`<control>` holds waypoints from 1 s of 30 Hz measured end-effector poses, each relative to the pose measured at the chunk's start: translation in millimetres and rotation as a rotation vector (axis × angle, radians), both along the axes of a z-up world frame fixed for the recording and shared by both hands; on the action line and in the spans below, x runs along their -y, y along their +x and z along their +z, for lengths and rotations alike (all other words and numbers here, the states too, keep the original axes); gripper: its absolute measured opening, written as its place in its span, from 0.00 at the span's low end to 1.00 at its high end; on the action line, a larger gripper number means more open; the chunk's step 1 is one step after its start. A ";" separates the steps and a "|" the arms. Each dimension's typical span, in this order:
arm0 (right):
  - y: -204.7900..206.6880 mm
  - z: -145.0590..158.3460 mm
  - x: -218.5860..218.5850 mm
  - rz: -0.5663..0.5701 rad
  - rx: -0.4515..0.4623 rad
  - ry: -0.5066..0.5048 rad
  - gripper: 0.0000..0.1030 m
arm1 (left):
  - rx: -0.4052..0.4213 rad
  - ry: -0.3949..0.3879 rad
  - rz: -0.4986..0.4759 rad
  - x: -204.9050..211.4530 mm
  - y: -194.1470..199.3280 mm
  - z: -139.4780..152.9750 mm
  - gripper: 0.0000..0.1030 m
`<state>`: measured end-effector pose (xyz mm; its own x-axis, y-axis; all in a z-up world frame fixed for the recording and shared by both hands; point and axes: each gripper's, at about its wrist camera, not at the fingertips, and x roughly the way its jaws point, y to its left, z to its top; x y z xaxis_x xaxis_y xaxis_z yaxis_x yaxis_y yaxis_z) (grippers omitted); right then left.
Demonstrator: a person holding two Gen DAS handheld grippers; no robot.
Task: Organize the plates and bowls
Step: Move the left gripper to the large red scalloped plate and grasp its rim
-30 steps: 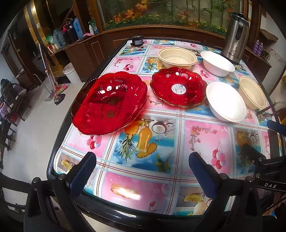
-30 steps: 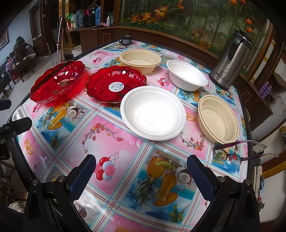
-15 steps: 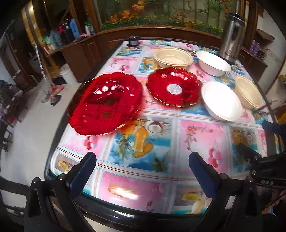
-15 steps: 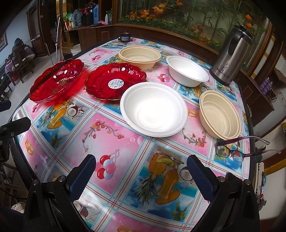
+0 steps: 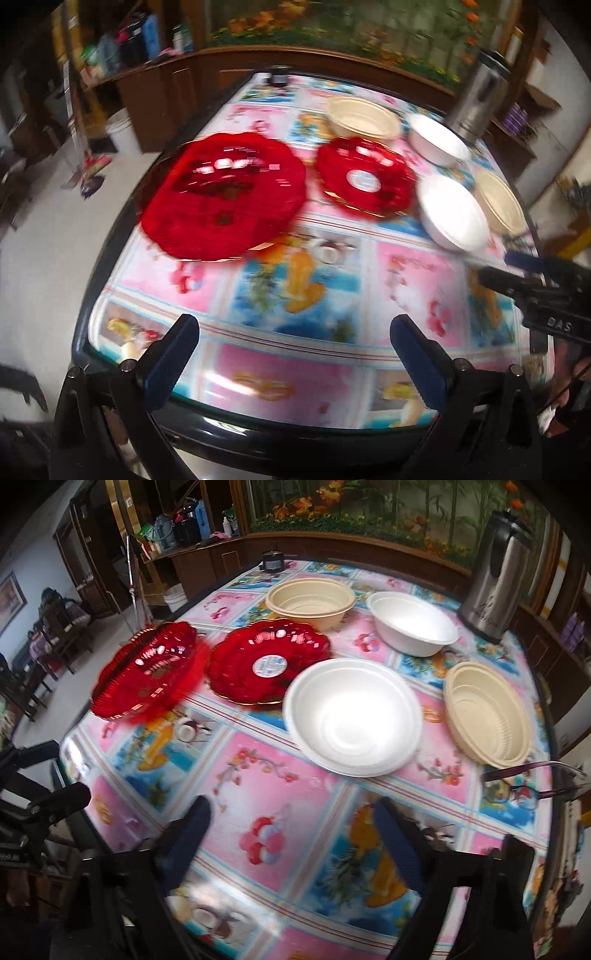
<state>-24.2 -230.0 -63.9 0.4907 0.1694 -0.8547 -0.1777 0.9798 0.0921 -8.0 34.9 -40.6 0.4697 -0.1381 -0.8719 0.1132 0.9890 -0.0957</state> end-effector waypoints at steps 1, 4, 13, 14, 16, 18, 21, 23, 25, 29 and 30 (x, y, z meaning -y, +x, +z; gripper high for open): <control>3.2 0.4 -3.5 0.003 -0.008 0.008 0.73 | -0.009 -0.021 0.018 -12.1 3.9 -0.7 1.00; 12.7 2.9 -12.8 0.013 -0.026 0.063 0.73 | -0.025 -0.048 0.049 -39.1 14.6 -1.9 0.99; 62.8 6.2 -59.0 -0.021 -0.050 0.241 0.74 | 0.038 0.066 0.059 -94.2 52.8 -2.3 0.99; 66.9 4.8 -64.5 -0.022 -0.055 0.250 0.74 | 0.034 0.087 0.057 -98.4 57.9 -3.7 0.99; 75.3 2.5 -73.5 -0.025 -0.071 0.260 0.74 | 0.015 0.083 0.054 -107.4 69.6 -7.6 0.99; 82.9 -0.1 -80.8 -0.032 -0.087 0.276 0.73 | -0.013 0.070 0.065 -118.9 85.6 -13.4 0.98; 96.6 -6.9 -92.5 -0.037 -0.115 0.296 0.58 | -0.029 0.046 0.079 -132.6 105.9 -19.8 0.83; 105.5 -12.8 -95.5 -0.053 -0.136 0.298 0.50 | -0.052 0.012 0.077 -137.8 117.6 -25.8 0.71; 111.4 -17.8 -96.8 -0.063 -0.150 0.305 0.46 | -0.059 0.014 0.076 -141.7 125.1 -30.5 0.70; 123.0 -24.1 -103.8 -0.080 -0.172 0.319 0.46 | -0.079 0.002 0.075 -148.3 140.5 -39.1 0.69; 125.5 -25.0 -104.6 -0.083 -0.177 0.325 0.46 | -0.080 0.002 0.076 -149.0 143.0 -40.2 0.70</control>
<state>101.3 -125.4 -88.9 0.3637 0.4112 -0.8359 -0.0521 0.9049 0.4225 135.0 184.0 -80.9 0.4073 -0.1026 -0.9075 0.0298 0.9946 -0.0991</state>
